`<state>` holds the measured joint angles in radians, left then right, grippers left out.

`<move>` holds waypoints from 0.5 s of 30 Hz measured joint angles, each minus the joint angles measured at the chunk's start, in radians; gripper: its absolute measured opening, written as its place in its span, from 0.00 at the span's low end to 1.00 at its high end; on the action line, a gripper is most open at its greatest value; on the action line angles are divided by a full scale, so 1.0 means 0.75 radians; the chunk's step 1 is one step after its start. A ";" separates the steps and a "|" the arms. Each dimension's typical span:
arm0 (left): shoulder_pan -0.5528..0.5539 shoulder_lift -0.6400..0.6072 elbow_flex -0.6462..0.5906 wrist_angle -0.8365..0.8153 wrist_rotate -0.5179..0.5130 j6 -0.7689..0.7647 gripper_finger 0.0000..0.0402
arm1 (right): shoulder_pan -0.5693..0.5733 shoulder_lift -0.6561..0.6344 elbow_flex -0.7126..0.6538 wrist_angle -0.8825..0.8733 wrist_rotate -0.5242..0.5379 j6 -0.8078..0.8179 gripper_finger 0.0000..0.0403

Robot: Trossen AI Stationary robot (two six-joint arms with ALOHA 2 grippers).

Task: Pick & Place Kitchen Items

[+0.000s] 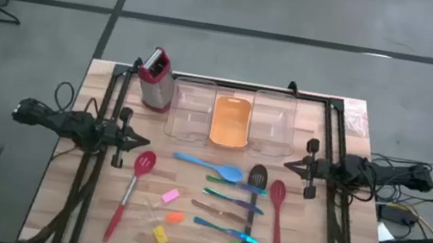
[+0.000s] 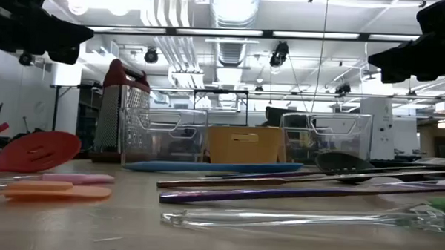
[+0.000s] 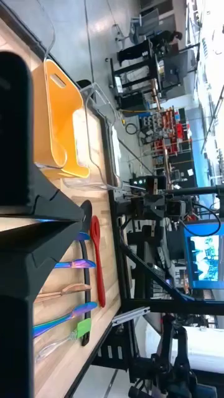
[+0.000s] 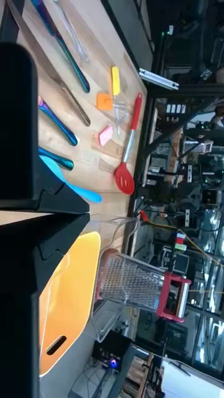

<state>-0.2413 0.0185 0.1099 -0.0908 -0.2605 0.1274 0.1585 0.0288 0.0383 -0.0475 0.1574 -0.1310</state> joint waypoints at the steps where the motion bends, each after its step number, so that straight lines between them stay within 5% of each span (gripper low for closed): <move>1: 0.000 0.000 0.000 0.000 0.000 0.000 0.05 | 0.001 0.000 0.000 0.000 0.000 -0.001 0.02; 15: 0.000 0.000 0.000 0.000 0.000 0.000 0.05 | 0.000 0.000 0.000 0.000 0.000 -0.001 0.02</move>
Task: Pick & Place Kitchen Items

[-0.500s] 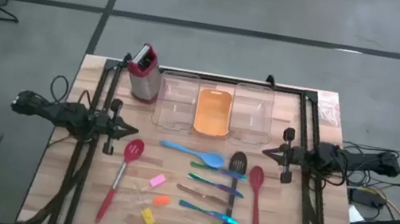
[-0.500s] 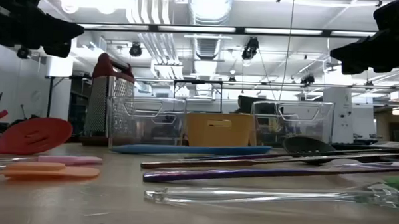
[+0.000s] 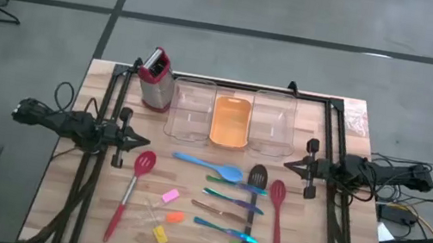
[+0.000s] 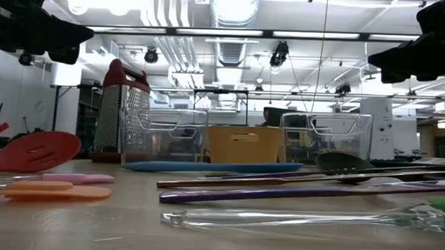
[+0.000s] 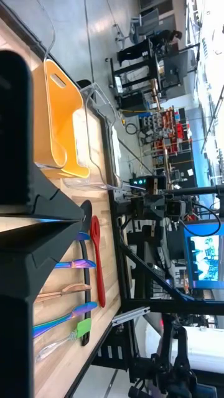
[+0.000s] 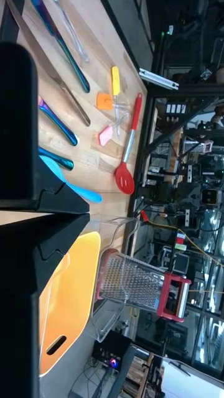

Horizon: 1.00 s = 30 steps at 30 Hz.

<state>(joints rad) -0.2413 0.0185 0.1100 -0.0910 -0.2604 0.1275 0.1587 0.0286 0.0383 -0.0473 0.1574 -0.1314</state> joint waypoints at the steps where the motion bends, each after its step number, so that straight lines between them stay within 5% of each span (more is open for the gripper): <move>1: 0.000 0.000 0.000 0.000 0.000 0.000 0.05 | 0.000 0.000 0.000 0.000 0.000 0.000 0.02; 23: 0.000 0.000 0.000 0.000 0.000 0.000 0.05 | 0.000 0.000 0.000 0.004 0.009 -0.139 0.02; 30: 0.000 0.000 0.000 0.000 0.000 0.000 0.05 | 0.000 0.002 0.000 0.092 0.009 0.152 0.02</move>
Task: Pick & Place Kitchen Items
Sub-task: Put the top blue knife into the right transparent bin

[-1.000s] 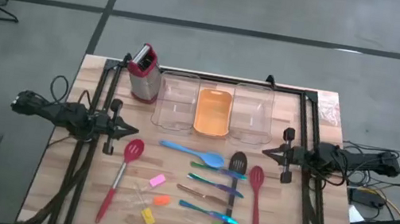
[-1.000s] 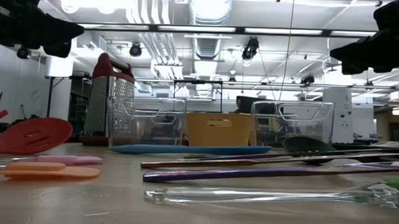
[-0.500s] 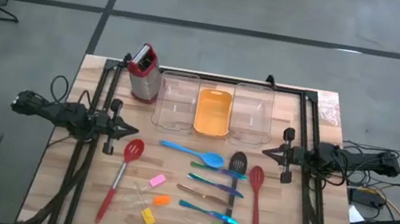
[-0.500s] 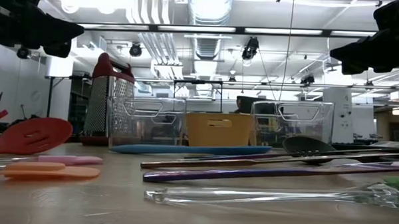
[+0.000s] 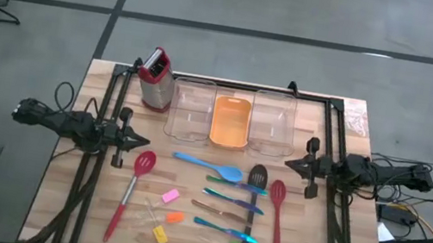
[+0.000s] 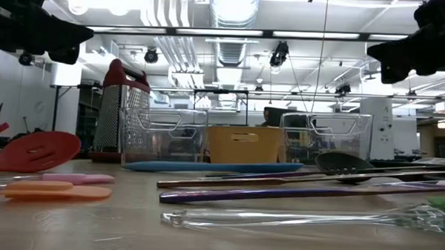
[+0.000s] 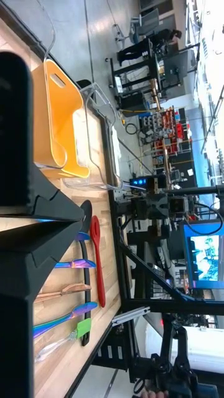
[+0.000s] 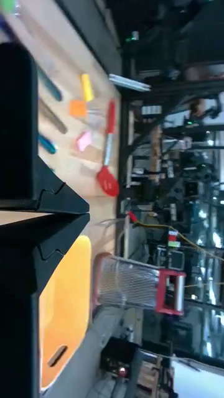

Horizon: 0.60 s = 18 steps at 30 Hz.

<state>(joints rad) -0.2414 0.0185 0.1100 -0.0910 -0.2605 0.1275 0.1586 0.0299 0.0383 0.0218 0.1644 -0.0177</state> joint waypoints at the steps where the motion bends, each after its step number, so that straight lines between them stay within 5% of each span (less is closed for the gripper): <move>1: 0.000 0.000 0.000 0.000 0.000 0.000 0.05 | 0.000 -0.001 0.000 0.023 -0.004 -0.011 0.02; 18: 0.000 0.000 0.000 0.000 0.000 0.000 0.05 | 0.000 0.039 -0.009 0.243 -0.046 0.227 0.02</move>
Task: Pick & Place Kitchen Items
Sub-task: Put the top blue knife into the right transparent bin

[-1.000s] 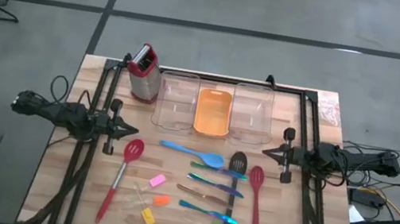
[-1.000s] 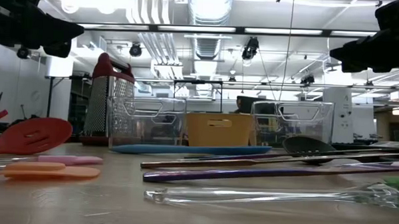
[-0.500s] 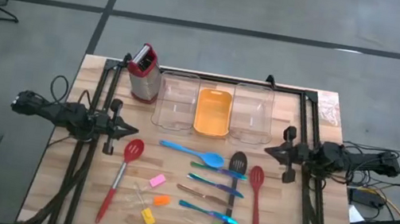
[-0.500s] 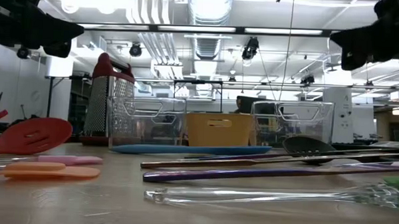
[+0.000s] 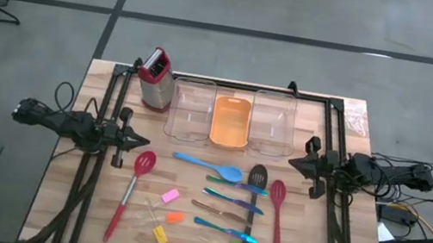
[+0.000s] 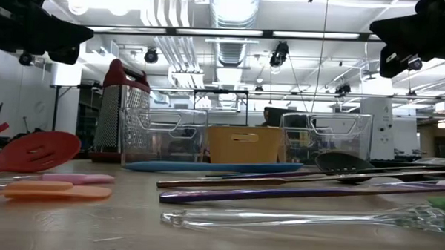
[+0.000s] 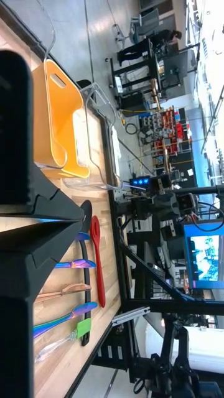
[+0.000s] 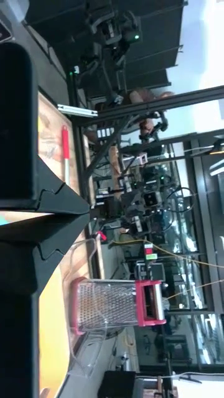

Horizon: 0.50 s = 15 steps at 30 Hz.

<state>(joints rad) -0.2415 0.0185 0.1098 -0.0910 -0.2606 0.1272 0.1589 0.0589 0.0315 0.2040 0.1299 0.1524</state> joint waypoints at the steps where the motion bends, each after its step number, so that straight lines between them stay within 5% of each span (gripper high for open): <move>1: 0.000 0.000 0.000 0.000 0.000 0.000 0.05 | 0.001 0.017 0.000 0.024 0.000 0.001 0.02; 15: 0.000 0.000 0.000 0.000 0.000 0.000 0.05 | 0.012 0.648 0.105 0.306 0.001 0.103 0.02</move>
<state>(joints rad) -0.2416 0.0185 0.1098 -0.0910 -0.2607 0.1272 0.1677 0.5447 0.1105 0.4332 0.1307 0.2295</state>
